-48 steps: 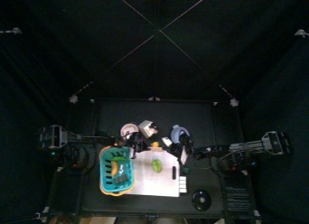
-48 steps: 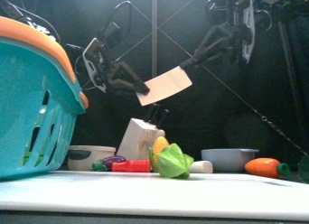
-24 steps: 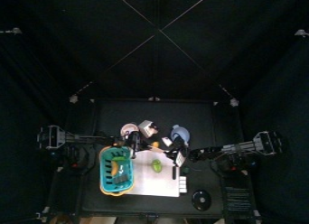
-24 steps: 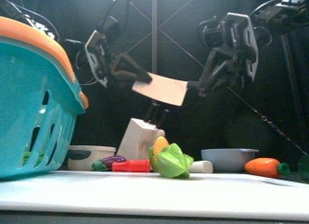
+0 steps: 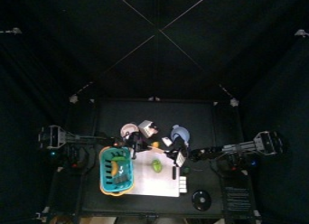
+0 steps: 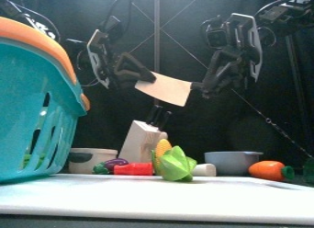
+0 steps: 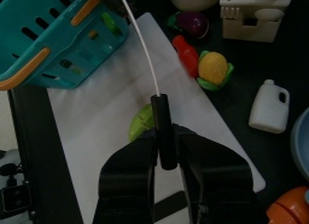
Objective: Cut starfruit
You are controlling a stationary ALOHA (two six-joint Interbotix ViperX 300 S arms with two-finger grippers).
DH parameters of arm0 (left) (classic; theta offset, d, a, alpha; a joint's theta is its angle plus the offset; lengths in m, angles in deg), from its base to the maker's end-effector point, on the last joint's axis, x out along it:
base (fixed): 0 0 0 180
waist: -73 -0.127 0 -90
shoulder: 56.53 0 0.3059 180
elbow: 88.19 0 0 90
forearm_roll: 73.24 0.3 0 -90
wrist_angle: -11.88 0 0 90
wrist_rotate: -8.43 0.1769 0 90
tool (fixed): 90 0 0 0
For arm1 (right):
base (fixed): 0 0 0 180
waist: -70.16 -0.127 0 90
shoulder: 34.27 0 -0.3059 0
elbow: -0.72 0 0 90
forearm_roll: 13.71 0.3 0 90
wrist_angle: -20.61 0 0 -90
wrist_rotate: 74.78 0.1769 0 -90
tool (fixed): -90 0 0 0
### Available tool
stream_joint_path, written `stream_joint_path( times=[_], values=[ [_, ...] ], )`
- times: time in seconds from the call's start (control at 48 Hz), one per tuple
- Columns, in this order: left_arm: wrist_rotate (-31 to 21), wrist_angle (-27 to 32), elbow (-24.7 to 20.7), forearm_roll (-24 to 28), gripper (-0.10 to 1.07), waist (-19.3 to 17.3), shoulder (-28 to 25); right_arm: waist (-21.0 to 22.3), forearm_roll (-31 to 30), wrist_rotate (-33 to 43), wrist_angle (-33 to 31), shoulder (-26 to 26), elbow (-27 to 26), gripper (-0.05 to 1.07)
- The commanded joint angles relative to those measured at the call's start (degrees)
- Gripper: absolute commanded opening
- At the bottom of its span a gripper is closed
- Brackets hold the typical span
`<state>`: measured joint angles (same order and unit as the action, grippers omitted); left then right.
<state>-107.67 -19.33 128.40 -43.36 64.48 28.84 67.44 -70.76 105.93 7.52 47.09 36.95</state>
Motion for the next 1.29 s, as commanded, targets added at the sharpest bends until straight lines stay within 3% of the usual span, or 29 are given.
stream_joint_path(
  times=[0.0, 0.229, 0.604, 1.271],
  values=[
    [-0.09, 0.53, -0.88, 0.00, 0.40, 3.34, 0.00, 0.35, -0.09, 0.09, 0.53, -0.62, -1.93, 0.52],
    [0.00, 3.08, -0.70, 0.00, 0.40, 6.94, -0.09, 0.44, -2.37, 0.00, 0.70, -1.67, 0.09, 0.52],
    [-0.09, 1.93, 0.00, 4.57, 0.40, 6.94, -0.97, 1.32, -6.94, 0.00, 9.14, -1.93, 2.11, 0.52],
    [0.00, -0.62, -0.44, -0.26, 0.40, 7.56, -5.63, 5.36, -16.52, 0.09, 14.24, -1.14, 4.92, 0.52]
  ],
)
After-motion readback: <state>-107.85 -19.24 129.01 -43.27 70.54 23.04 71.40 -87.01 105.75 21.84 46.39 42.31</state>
